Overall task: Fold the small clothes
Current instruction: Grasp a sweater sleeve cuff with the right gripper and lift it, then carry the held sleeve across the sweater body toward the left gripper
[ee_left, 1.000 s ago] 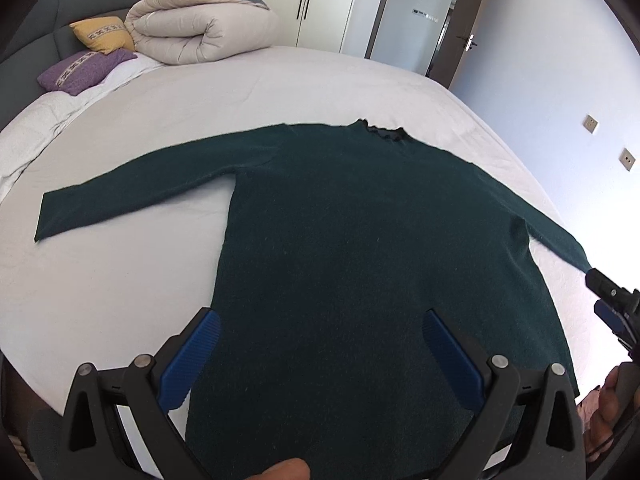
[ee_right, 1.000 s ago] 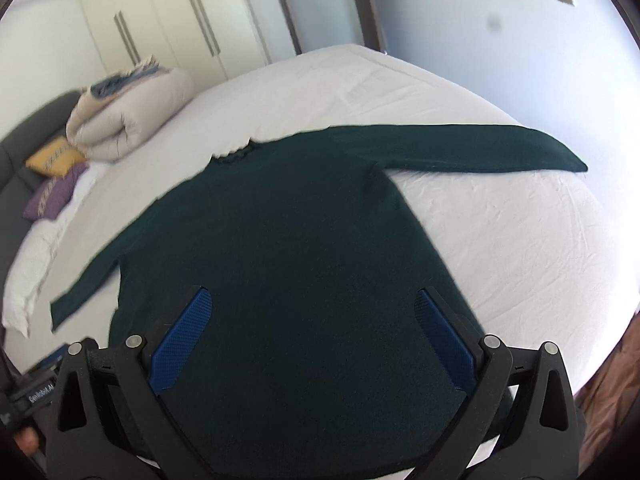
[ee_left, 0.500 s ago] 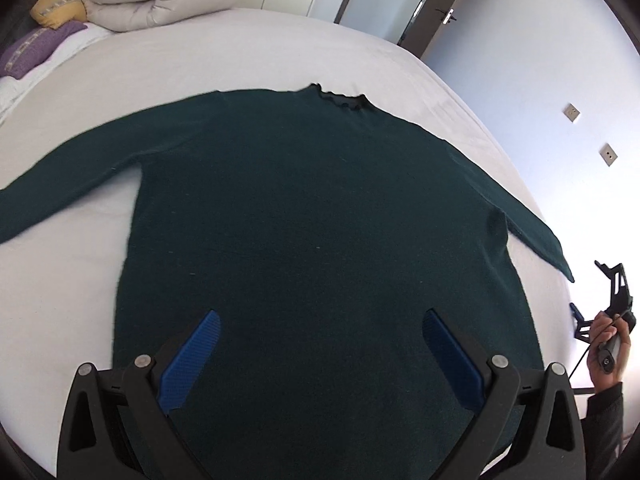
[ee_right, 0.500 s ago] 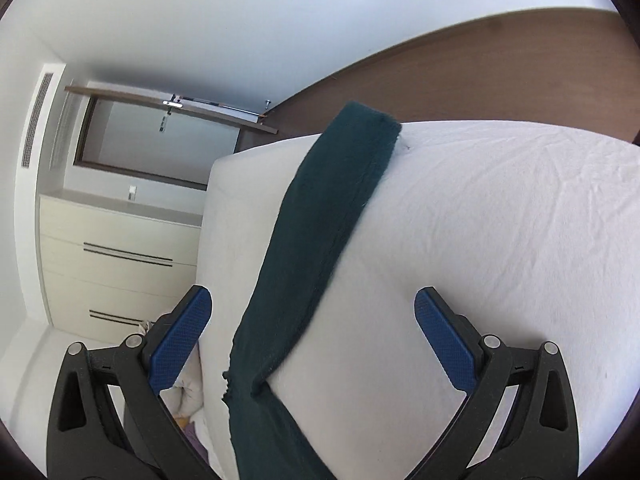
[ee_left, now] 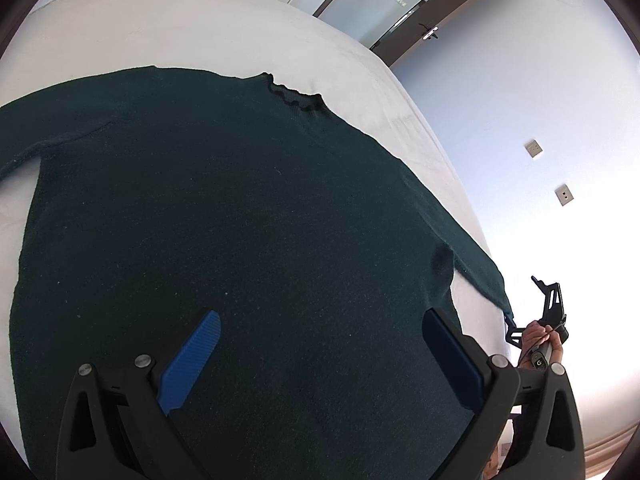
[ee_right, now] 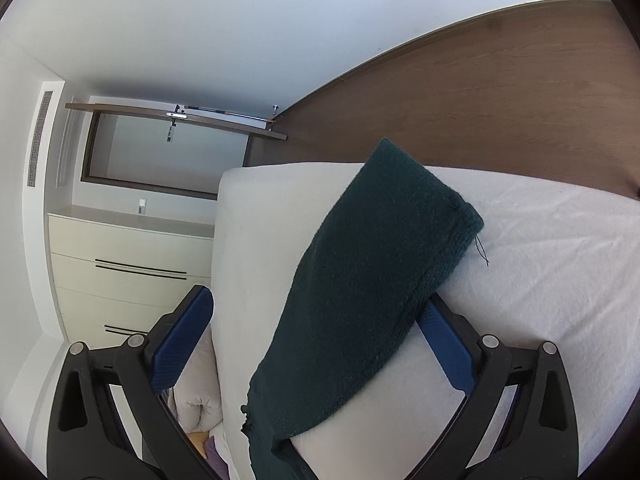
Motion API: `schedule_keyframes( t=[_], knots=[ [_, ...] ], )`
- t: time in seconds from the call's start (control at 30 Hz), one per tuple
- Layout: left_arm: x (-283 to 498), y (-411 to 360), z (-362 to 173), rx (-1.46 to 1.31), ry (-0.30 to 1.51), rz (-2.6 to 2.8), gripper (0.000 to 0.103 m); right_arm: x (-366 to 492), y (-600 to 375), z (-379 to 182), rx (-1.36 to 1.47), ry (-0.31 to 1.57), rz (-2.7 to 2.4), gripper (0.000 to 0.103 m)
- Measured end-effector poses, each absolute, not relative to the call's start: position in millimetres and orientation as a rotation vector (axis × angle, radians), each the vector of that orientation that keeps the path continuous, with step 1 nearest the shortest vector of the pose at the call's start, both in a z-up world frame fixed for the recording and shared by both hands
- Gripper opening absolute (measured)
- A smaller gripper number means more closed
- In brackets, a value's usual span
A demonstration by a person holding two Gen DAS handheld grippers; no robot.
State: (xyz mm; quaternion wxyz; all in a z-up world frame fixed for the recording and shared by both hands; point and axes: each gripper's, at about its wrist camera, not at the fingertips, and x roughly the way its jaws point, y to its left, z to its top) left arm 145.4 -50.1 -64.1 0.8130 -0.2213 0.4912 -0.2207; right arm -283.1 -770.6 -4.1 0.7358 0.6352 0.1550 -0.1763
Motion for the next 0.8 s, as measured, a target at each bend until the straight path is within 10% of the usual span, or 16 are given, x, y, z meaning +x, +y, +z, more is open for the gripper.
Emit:
schedule_keyframes(
  t=[0.2,0.4,0.53,0.8],
  knots=[
    [154.1,-54.7,-70.8,-0.490,1.060,-0.500,0.103,-258.8,-786.0,-7.6,1.377,0.289,-0.369,0.092],
    [165.0,-53.1,-78.4,-0.499,1.072,-0.490,0.103,-231.5,-790.4,-21.7,1.345,0.354,-0.420,0.029],
    [178.5,-48.3,-79.1,-0.528,1.074,-0.481,0.103,-211.7,-799.8,-7.0,1.299,0.375,-0.473,0.010],
    [209.1,-48.5,-70.7,-0.621,1.048,-0.518,0.103,-112.5,-722.9,93.4,0.844,0.452,-0.407,0.007]
  ],
)
